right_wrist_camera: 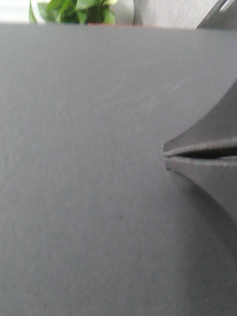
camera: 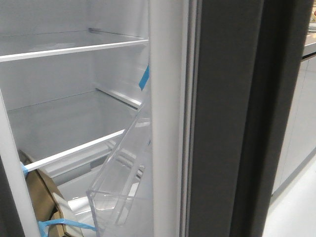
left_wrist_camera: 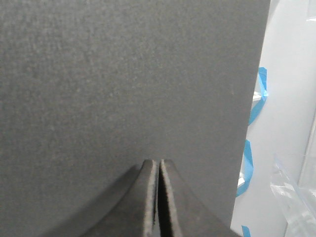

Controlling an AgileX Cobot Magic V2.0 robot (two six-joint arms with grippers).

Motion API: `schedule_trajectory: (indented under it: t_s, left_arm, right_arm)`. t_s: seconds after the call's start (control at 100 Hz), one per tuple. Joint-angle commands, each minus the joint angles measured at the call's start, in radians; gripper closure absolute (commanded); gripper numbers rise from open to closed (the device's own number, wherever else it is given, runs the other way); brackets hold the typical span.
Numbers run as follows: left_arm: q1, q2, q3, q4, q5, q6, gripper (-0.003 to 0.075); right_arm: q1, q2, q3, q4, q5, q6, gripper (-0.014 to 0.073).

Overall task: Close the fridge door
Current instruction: 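Push the door with both grippers until it swings shut against the fridge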

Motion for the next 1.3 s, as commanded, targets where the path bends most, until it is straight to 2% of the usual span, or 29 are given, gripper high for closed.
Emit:
schedule_trajectory:
  t_s: [0.0,0.88,1.29]
  left_arm:
    - [-0.005,0.019,0.028,-0.002,-0.077,-0.004,0.0741]
    - [-0.005,0.019,0.028,-0.002,-0.077,-0.004,0.0741]
    - [-0.005,0.019,0.028,-0.002,-0.077,-0.004,0.0741]
  right_arm:
    - [0.021,0.015,-0.043,0.000,-0.108,0.001,0.0670]
    - [0.185,0.371,-0.382,0.000,-0.090,0.001,0.0670]
    - [0.189,0.588,-0.565,0.000,-0.085,0.001,0.0670]
